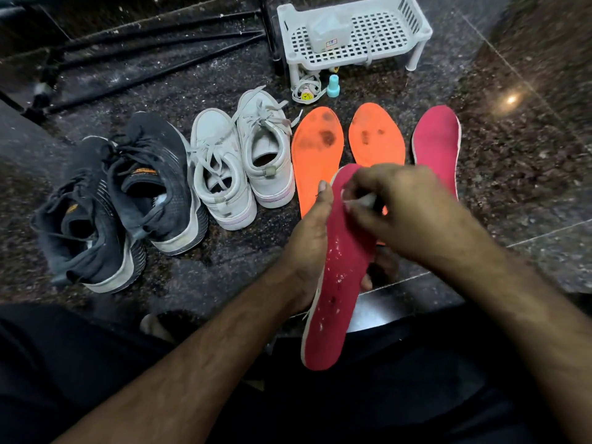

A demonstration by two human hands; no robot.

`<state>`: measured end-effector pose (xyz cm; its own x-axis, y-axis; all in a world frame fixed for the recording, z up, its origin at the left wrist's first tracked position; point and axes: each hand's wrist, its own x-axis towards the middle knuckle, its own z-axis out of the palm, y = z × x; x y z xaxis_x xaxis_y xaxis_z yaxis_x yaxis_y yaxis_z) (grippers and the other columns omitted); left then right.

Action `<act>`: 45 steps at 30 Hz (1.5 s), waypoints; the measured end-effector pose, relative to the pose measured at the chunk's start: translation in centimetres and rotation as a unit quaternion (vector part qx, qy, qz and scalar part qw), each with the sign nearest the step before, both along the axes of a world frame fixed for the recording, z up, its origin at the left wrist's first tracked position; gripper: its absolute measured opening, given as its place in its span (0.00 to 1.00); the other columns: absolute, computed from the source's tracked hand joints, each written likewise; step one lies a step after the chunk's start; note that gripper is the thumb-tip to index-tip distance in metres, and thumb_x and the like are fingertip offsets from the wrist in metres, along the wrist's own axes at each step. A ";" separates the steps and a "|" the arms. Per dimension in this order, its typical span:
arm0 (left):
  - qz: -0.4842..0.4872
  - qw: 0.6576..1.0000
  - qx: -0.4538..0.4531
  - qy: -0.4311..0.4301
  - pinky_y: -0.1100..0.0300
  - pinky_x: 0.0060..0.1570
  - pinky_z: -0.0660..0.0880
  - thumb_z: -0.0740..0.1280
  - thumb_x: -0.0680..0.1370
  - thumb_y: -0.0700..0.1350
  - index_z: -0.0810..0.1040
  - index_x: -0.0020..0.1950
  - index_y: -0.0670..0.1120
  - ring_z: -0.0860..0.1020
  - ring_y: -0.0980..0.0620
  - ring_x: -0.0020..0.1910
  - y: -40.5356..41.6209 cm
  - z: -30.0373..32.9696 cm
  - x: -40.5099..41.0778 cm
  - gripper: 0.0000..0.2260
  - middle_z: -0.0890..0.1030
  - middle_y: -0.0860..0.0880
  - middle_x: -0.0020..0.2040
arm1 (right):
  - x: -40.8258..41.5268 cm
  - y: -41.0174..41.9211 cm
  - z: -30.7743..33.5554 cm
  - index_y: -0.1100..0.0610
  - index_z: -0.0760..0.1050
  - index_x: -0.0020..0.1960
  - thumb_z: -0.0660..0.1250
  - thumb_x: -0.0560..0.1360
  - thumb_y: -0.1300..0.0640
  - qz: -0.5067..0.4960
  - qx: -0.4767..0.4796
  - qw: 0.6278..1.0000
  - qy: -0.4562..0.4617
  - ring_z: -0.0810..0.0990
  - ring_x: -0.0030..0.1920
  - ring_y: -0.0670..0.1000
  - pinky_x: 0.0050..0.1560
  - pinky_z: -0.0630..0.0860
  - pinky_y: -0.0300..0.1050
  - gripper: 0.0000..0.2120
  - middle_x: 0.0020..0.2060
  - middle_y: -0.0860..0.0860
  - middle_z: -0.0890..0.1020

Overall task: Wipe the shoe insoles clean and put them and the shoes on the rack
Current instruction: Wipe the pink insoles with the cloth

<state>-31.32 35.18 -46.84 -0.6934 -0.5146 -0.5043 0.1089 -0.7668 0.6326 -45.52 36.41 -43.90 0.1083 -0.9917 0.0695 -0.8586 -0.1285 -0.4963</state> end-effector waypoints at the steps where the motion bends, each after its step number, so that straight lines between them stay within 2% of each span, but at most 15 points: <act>1: 0.015 1.000 0.004 -0.022 0.57 0.23 0.76 0.43 0.80 0.70 0.79 0.55 0.44 0.80 0.45 0.26 -0.2 -0.1 0.1 0.35 0.82 0.43 0.33 | 0.9 0.5 -0.1 0.51 0.77 0.46 0.69 0.73 0.57 0.042 0.035 0.998 -0.011 0.79 0.42 0.50 0.43 0.75 0.45 0.03 0.41 0.46 0.81; 3: 0.033 0.998 0.007 -0.060 0.55 0.26 0.76 0.48 0.79 0.71 0.80 0.44 0.43 0.77 0.43 0.27 -0.4 -0.2 0.4 0.35 0.79 0.42 0.33 | 1.7 1.2 -0.1 0.51 0.75 0.44 0.69 0.72 0.60 0.109 0.087 0.990 -0.023 0.76 0.37 0.42 0.38 0.69 0.32 0.05 0.38 0.43 0.79; 6: 0.018 0.998 0.007 -0.064 0.57 0.23 0.75 0.47 0.80 0.71 0.82 0.38 0.44 0.77 0.46 0.23 -0.4 -0.3 0.5 0.37 0.79 0.43 0.30 | 0.9 1.1 -0.1 0.53 0.75 0.44 0.70 0.70 0.63 0.130 0.101 0.985 -0.040 0.72 0.34 0.37 0.38 0.66 0.26 0.07 0.37 0.42 0.77; 9: -0.031 0.999 -0.008 -0.037 0.59 0.22 0.74 0.42 0.81 0.70 0.80 0.56 0.45 0.82 0.45 0.28 -0.1 -0.5 0.3 0.36 0.84 0.42 0.37 | -1.0 -0.2 -0.2 0.54 0.78 0.45 0.71 0.69 0.64 0.061 0.028 0.997 -0.032 0.73 0.37 0.41 0.38 0.65 0.29 0.08 0.39 0.42 0.75; 13: -0.069 0.997 -0.041 0.011 0.56 0.25 0.77 0.42 0.81 0.69 0.72 0.70 0.42 0.82 0.42 0.32 0.3 -0.8 0.4 0.38 0.83 0.40 0.56 | -2.9 -1.7 0.3 0.55 0.79 0.46 0.71 0.72 0.62 -0.061 -0.071 0.996 0.009 0.79 0.44 0.53 0.44 0.72 0.46 0.05 0.42 0.50 0.79; 17: -0.028 0.999 -0.037 -0.022 0.59 0.21 0.74 0.39 0.81 0.69 0.76 0.61 0.38 0.79 0.46 0.24 -1.0 -0.1 1.0 0.40 0.85 0.42 0.39 | -2.4 -0.3 1.6 0.54 0.77 0.47 0.69 0.73 0.61 -0.067 -0.129 0.988 -0.042 0.75 0.40 0.44 0.42 0.69 0.39 0.04 0.41 0.47 0.79; 20: 0.005 0.999 -0.035 -0.025 0.58 0.23 0.74 0.40 0.80 0.70 0.77 0.58 0.40 0.80 0.45 0.25 -1.7 0.1 1.1 0.40 0.83 0.40 0.35 | -0.8 0.8 1.5 0.51 0.78 0.46 0.72 0.74 0.58 -0.007 -0.041 0.990 -0.134 0.77 0.36 0.40 0.37 0.69 0.32 0.04 0.38 0.43 0.81; 23: -0.033 0.999 -0.022 -0.014 0.58 0.23 0.74 0.41 0.80 0.71 0.77 0.56 0.43 0.80 0.44 0.25 -1.0 -0.1 0.7 0.37 0.81 0.38 0.33 | 0.2 0.4 -0.4 0.50 0.78 0.44 0.74 0.73 0.58 0.038 0.012 0.995 -0.090 0.79 0.38 0.42 0.40 0.74 0.40 0.06 0.39 0.43 0.80; 30: -0.047 0.998 -0.025 -0.017 0.60 0.22 0.73 0.40 0.81 0.69 0.78 0.56 0.42 0.79 0.48 0.25 -0.4 0.3 0.8 0.38 0.85 0.46 0.38 | -3.1 -2.0 0.6 0.53 0.77 0.44 0.72 0.74 0.58 -0.086 -0.117 0.988 -0.047 0.79 0.42 0.50 0.43 0.73 0.48 0.04 0.41 0.49 0.78; 33: -0.031 0.999 -0.029 -0.012 0.59 0.22 0.73 0.40 0.81 0.68 0.77 0.59 0.46 0.80 0.47 0.25 -0.6 0.2 0.7 0.35 0.85 0.46 0.38 | -1.8 -0.3 1.1 0.51 0.79 0.44 0.74 0.74 0.58 0.002 -0.081 0.990 -0.115 0.78 0.41 0.44 0.43 0.73 0.41 0.05 0.40 0.44 0.79; 36: -0.042 0.999 -0.019 0.018 0.57 0.26 0.75 0.41 0.81 0.69 0.80 0.54 0.52 0.81 0.45 0.28 -0.6 0.0 0.8 0.33 0.84 0.45 0.40 | -0.9 -0.1 -0.5 0.51 0.79 0.43 0.76 0.71 0.58 0.061 -0.030 0.996 -0.062 0.74 0.42 0.43 0.43 0.68 0.39 0.06 0.38 0.41 0.75; 38: -0.048 0.998 -0.016 0.029 0.56 0.26 0.76 0.43 0.81 0.69 0.83 0.52 0.53 0.81 0.44 0.30 -0.5 -0.2 0.7 0.34 0.84 0.45 0.47 | -1.8 -1.3 -0.9 0.51 0.79 0.43 0.75 0.72 0.56 0.013 -0.068 0.997 -0.023 0.75 0.44 0.49 0.42 0.63 0.40 0.05 0.38 0.43 0.75; 41: -0.030 0.999 -0.016 0.013 0.56 0.25 0.76 0.43 0.81 0.70 0.80 0.61 0.44 0.82 0.42 0.32 -0.7 -0.2 0.8 0.37 0.83 0.41 0.56 | -3.3 -2.2 0.3 0.50 0.79 0.42 0.75 0.73 0.52 -0.062 -0.100 0.992 -0.032 0.78 0.43 0.49 0.42 0.69 0.44 0.05 0.38 0.45 0.79; 43: -0.014 1.000 -0.022 0.000 0.57 0.24 0.76 0.42 0.81 0.70 0.78 0.63 0.44 0.83 0.43 0.32 -0.9 0.0 0.7 0.37 0.84 0.40 0.53 | -2.6 -1.4 0.8 0.51 0.79 0.42 0.76 0.73 0.52 -0.027 -0.069 0.991 -0.110 0.78 0.39 0.43 0.41 0.72 0.40 0.06 0.36 0.44 0.80; 45: -0.009 0.999 -0.030 -0.016 0.59 0.23 0.75 0.40 0.81 0.69 0.78 0.58 0.44 0.83 0.44 0.30 -0.9 0.3 0.6 0.36 0.85 0.41 0.43 | -0.9 -0.4 0.1 0.49 0.77 0.42 0.76 0.72 0.55 0.023 -0.039 0.994 -0.096 0.76 0.40 0.43 0.42 0.72 0.42 0.07 0.37 0.42 0.79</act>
<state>-30.69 34.26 -46.55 -0.6863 -0.5332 -0.4946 0.0751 -0.7284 0.6810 -46.44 35.99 -43.77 0.1308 -0.9767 0.1701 -0.7413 -0.2103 -0.6374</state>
